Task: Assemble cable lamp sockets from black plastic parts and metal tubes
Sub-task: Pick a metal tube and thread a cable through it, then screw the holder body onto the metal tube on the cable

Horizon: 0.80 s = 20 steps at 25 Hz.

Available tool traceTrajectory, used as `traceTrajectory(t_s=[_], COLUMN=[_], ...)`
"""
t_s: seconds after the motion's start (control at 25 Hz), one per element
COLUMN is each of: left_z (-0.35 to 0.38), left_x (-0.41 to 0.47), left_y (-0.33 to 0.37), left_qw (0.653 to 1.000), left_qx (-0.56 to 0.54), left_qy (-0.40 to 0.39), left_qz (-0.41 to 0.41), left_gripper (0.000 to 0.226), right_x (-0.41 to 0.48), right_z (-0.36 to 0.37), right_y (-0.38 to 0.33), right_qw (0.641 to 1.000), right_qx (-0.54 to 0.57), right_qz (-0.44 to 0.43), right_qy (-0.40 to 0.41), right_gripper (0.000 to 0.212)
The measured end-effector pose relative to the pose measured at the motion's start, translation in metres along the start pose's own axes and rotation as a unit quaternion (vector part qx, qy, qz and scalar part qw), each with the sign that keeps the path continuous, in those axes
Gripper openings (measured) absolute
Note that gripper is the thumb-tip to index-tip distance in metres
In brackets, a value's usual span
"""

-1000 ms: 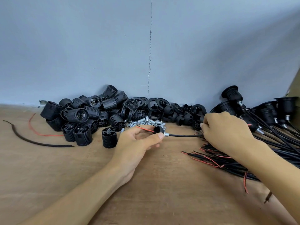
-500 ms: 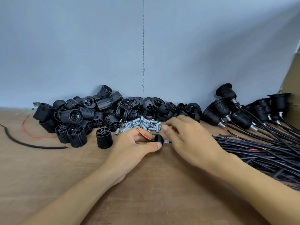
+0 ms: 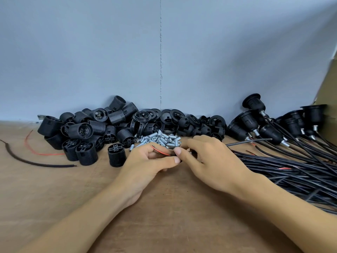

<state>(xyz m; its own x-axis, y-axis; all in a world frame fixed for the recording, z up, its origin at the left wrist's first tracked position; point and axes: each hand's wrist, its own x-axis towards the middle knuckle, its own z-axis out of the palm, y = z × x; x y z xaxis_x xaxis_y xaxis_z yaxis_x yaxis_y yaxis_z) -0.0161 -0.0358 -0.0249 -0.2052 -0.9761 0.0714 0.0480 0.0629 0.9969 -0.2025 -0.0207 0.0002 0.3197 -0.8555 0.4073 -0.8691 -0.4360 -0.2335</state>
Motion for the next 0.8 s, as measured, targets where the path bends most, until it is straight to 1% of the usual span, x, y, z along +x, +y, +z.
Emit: traceTrajectory(t_s=[0.08, 0.12, 0.16, 0.2, 0.24, 0.28, 0.36, 0.44, 0.48, 0.52, 0.56, 0.6, 0.68, 0.72, 0.8], left_z=[0.001, 0.001, 0.001, 0.001, 0.0, 0.0, 0.002, 0.001, 0.0, -0.002, -0.004, -0.006, -0.011, -0.014, -0.017], left_x=[0.0, 0.0, 0.0, -0.002, -0.004, -0.008, -0.015, -0.016, -0.015, -0.014, -0.013, -0.012, -0.01, -0.009, -0.007], left_y=[0.0, 0.0, -0.001, -0.003, -0.004, -0.004, -0.004, -0.004, -0.004, -0.004, -0.003, -0.003, -0.002, -0.003, -0.004], left_qw=[0.999, 0.998, 0.994, 0.983, 0.963, 0.938, 0.884, 0.825, 0.804, 0.788, 0.778, 0.775, 0.777, 0.773, 0.767], left_qx=[0.031, 0.056, 0.099, 0.165, 0.243, 0.312, 0.417, 0.48, 0.495, 0.513, 0.535, 0.557, 0.59, 0.602, 0.61], left_qy=[0.006, 0.021, 0.048, 0.082, 0.11, 0.121, 0.116, 0.143, 0.173, 0.2, 0.212, 0.209, 0.18, 0.171, 0.17], left_qz=[-0.009, -0.01, -0.005, 0.015, 0.047, 0.083, 0.175, 0.26, 0.279, 0.275, 0.25, 0.213, 0.126, 0.104, 0.105], left_gripper=[0.014, 0.016, 0.017, 0.017, 0.016, 0.017, 0.023, 0.031, 0.036, 0.042, 0.048, 0.054, 0.063, 0.065, 0.066], right_x=[-0.002, -0.004, -0.005, -0.005, -0.006, -0.006, -0.006, -0.005, -0.005, -0.004, -0.004, -0.004, -0.004, -0.004, -0.004], right_z=[-0.001, 0.0, 0.001, 0.003, 0.003, 0.004, 0.005, 0.007, 0.008, 0.01, 0.012, 0.014, 0.017, 0.018, 0.018], right_y=[0.001, 0.002, 0.004, 0.007, 0.009, 0.011, 0.013, 0.013, 0.012, 0.011, 0.01, 0.01, 0.011, 0.01, 0.009], right_qw=[1.0, 0.999, 0.999, 0.998, 0.998, 0.997, 0.998, 0.999, 0.999, 0.998, 0.997, 0.997, 0.996, 0.996, 0.995], right_qx=[-0.027, -0.038, -0.047, -0.051, -0.049, -0.043, -0.029, -0.002, 0.021, 0.047, 0.067, 0.077, 0.085, 0.09, 0.102], right_qz=[0.007, 0.015, 0.024, 0.034, 0.045, 0.055, 0.056, 0.043, 0.039, 0.032, 0.024, 0.014, 0.005, 0.005, 0.002], right_qy=[0.007, 0.01, 0.009, 0.002, -0.009, -0.02, -0.023, -0.009, -0.004, -0.002, -0.002, -0.002, -0.002, -0.002, -0.002], right_gripper=[0.052, 0.049, 0.046, 0.045, 0.046, 0.046, 0.041, 0.03, 0.028, 0.028, 0.028, 0.029, 0.03, 0.029, 0.025])
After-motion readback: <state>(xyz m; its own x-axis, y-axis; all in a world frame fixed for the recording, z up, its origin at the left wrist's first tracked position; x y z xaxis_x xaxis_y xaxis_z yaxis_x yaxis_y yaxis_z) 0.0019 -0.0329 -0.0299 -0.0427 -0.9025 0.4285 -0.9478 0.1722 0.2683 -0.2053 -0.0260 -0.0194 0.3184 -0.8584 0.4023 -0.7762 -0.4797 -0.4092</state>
